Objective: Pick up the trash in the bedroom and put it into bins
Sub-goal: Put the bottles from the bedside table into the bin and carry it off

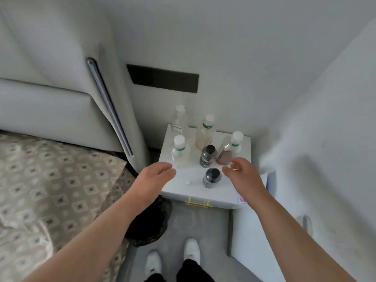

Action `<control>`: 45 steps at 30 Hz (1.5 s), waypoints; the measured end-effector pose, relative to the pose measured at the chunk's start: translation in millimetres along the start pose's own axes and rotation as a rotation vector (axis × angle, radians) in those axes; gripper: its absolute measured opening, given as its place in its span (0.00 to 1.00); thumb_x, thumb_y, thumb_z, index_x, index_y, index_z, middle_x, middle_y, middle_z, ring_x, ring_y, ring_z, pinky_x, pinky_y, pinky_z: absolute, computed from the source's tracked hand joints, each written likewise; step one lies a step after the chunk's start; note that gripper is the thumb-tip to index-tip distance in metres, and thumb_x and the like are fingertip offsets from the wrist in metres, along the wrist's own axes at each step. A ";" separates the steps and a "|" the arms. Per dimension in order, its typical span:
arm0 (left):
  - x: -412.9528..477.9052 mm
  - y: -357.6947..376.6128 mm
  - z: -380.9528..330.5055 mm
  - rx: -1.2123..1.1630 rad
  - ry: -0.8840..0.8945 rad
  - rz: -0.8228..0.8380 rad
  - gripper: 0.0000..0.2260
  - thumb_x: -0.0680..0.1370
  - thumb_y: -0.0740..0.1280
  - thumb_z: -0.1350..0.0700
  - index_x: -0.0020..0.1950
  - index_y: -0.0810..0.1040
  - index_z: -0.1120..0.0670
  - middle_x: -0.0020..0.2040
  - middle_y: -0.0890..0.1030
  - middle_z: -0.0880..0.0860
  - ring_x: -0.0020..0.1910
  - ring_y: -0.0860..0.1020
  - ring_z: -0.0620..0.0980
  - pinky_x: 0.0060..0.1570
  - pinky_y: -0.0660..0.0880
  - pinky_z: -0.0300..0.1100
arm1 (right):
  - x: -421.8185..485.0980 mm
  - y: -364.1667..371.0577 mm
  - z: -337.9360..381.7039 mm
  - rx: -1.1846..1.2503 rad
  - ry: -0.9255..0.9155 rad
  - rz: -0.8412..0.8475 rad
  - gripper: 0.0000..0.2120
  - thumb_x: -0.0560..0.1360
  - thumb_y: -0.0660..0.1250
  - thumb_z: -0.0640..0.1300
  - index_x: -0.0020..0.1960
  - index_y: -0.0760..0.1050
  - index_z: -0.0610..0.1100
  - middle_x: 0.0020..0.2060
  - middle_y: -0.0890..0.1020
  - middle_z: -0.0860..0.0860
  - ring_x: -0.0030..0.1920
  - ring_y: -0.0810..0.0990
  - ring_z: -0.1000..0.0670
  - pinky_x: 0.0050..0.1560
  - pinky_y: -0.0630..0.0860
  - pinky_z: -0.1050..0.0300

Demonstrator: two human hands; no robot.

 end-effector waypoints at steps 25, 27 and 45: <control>185.5 104.8 175.4 0.494 -0.076 -0.033 0.02 0.74 0.66 0.52 0.46 0.75 0.47 0.49 0.79 0.44 0.51 0.77 0.47 0.48 0.76 0.44 | 114.4 84.7 -110.0 -0.174 -0.238 -0.037 0.14 0.72 0.71 0.45 0.56 0.75 0.52 0.49 0.80 0.56 0.50 0.76 0.56 0.52 0.73 0.62; 180.0 98.6 173.0 0.409 -0.070 -0.021 0.02 0.74 0.66 0.53 0.45 0.74 0.48 0.47 0.78 0.42 0.51 0.76 0.45 0.45 0.74 0.40 | 115.0 82.3 -106.9 -0.148 -0.235 -0.031 0.12 0.71 0.72 0.47 0.53 0.75 0.55 0.47 0.81 0.59 0.49 0.77 0.59 0.51 0.73 0.64; 85.3 -60.6 291.2 -0.335 -0.294 -0.274 0.02 0.78 0.63 0.65 0.48 0.75 0.60 0.35 0.81 0.57 0.28 0.78 0.48 0.40 0.78 0.50 | 47.4 259.2 -72.4 0.149 -0.256 0.504 0.07 0.73 0.71 0.38 0.44 0.80 0.50 0.34 0.83 0.61 0.37 0.80 0.64 0.40 0.73 0.72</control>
Point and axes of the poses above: each hand's wrist, its own x-axis towards the middle knuckle, its own y-axis out of the palm, z = x × y, the point moved 4 cm from there along x, towards the middle knuckle
